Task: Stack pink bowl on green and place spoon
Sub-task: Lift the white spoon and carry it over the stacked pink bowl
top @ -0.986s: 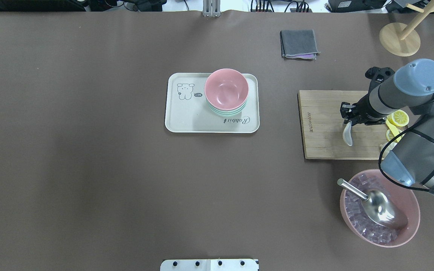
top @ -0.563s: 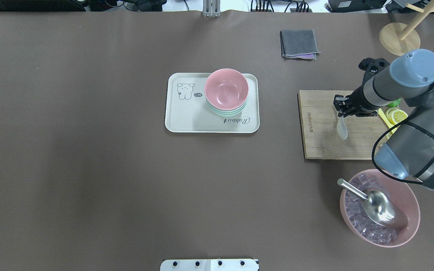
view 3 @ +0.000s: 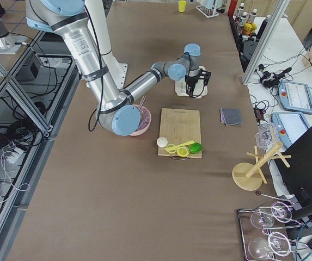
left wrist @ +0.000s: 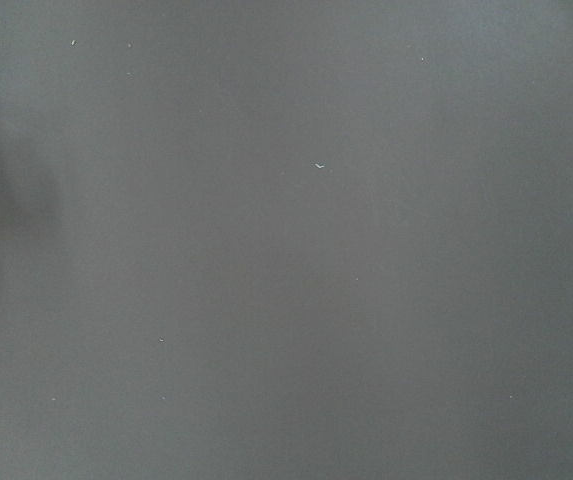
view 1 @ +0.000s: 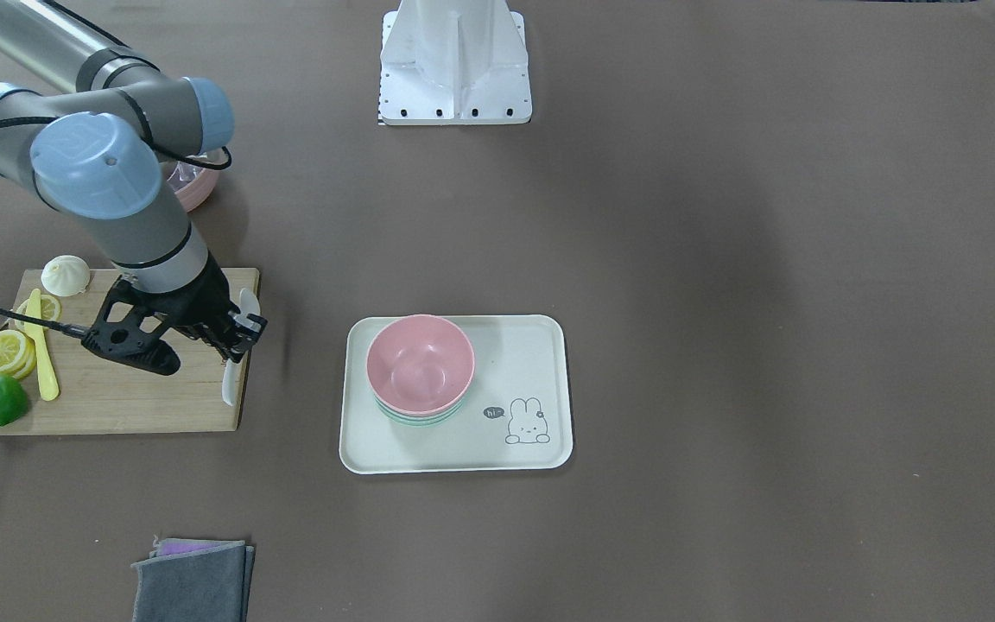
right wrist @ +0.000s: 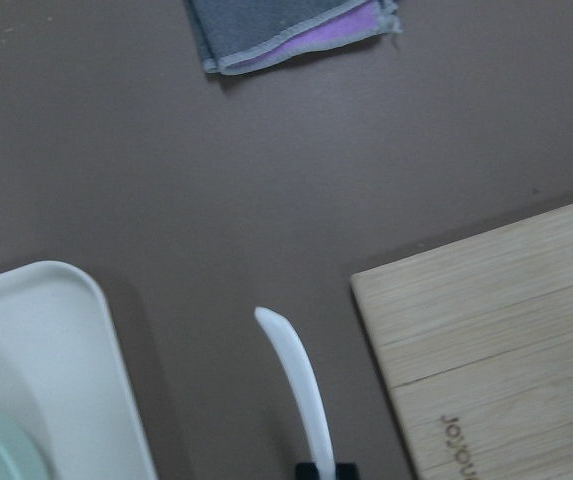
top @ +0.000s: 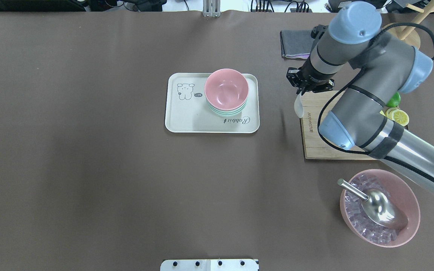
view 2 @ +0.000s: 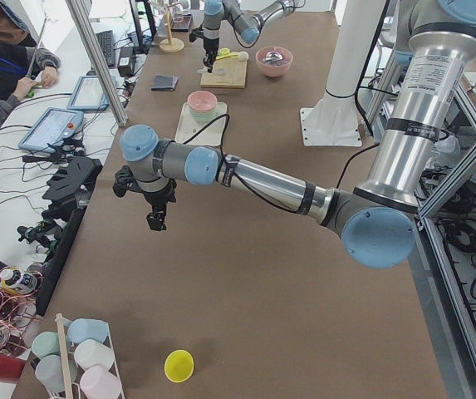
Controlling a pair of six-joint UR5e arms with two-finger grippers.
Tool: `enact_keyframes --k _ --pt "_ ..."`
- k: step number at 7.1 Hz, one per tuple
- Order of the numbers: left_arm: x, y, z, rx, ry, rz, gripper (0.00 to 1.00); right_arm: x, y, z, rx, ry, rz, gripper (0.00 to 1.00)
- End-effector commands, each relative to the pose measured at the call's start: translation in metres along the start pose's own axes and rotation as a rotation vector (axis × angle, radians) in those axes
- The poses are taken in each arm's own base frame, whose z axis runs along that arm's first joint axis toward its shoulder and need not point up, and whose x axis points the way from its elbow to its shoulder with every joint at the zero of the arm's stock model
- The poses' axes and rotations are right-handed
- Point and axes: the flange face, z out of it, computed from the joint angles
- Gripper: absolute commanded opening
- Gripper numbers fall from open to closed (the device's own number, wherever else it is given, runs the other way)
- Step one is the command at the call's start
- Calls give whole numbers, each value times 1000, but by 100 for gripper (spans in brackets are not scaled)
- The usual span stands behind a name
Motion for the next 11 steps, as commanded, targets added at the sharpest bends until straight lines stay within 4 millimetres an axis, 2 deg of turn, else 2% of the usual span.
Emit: enact_keyframes --k 1,2,3,5,7,11 --pt "-7 7 6 -11 -2 -11 99 -82 5 -17 -4 -21 53 0" --pt "-11 10 8 -18 -3 -21 99 -125 9 -14 24 -10 83 0" --pt "-22 24 17 -33 -3 -37 99 -149 12 -13 36 -5 88 0" --pt "-26 27 21 -38 -2 -42 99 -190 20 -12 52 16 119 0" --pt "-26 27 22 -41 -2 -44 99 -193 31 0 53 31 110 0" --pt "-28 29 24 -45 -2 -47 99 -196 39 4 57 33 106 0"
